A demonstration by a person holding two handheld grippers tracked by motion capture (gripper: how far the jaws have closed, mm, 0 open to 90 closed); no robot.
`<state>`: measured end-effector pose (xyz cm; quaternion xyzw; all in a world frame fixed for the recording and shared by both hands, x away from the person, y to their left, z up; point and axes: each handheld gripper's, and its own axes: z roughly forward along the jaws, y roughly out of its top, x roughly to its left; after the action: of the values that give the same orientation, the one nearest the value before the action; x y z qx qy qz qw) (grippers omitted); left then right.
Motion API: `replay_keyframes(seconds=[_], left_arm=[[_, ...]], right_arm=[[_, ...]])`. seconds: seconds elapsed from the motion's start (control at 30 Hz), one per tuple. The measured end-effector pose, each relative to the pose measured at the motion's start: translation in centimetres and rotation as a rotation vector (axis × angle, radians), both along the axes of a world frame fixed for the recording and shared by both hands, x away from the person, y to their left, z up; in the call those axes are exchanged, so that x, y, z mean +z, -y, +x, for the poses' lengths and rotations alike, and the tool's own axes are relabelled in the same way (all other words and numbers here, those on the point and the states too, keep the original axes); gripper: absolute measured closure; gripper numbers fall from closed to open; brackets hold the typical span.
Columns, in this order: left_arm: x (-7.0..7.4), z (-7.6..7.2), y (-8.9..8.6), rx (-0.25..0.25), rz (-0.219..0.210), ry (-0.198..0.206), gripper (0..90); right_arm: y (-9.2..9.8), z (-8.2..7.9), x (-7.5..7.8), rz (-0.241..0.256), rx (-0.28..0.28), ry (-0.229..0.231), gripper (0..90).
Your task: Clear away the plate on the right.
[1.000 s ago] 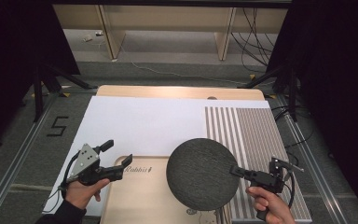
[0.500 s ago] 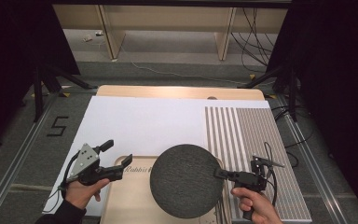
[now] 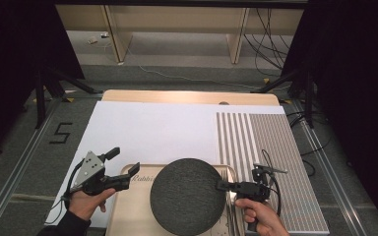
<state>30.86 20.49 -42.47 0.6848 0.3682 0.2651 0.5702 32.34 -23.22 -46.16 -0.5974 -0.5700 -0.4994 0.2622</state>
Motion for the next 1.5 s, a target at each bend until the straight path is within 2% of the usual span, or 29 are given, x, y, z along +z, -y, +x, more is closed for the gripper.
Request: replay_keyframes(seconds=[0.87,0.93,1.13,1.3,1.33,1.37,1.4,1.43,1.5], left_arm=[[0.0,0.0,0.1,-0.003,-0.001,-0.002,15.7],[0.0,0.0,0.1,-0.003,-0.001,-0.002,15.7],[0.0,0.0,0.1,-0.003,0.002,-0.003,15.8],[0.0,0.0,0.1,-0.004,0.002,-0.003,15.7],[0.0,0.0,0.1,-0.004,0.004,-0.004,15.7],[0.0,0.0,0.1,-0.004,0.005,-0.003,15.7],[0.0,0.0,0.1,-0.005,0.004,-0.003,15.7],[0.0,0.0,0.1,-0.005,0.005,-0.003,15.7],[0.0,0.0,0.1,-0.005,0.005,-0.003,15.7]], right_arm=[[-2.1,0.9,-1.2,-0.122,0.054,-0.016,85.2],[-2.2,1.0,-1.4,-0.117,0.05,-0.028,85.3],[-2.6,1.0,-1.4,-0.154,0.058,-0.039,86.9],[-2.7,1.0,-1.4,-0.191,0.059,-0.03,86.2],[-2.8,1.0,-1.3,-0.208,0.06,-0.019,85.1],[-3.0,1.0,-1.2,-0.257,0.066,-0.006,83.6],[-3.0,1.0,-1.2,-0.257,0.066,-0.006,83.6],[-3.1,0.9,-1.2,-0.293,0.078,0.006,82.2],[-3.1,0.9,-1.1,-0.309,0.083,0.011,81.5]])
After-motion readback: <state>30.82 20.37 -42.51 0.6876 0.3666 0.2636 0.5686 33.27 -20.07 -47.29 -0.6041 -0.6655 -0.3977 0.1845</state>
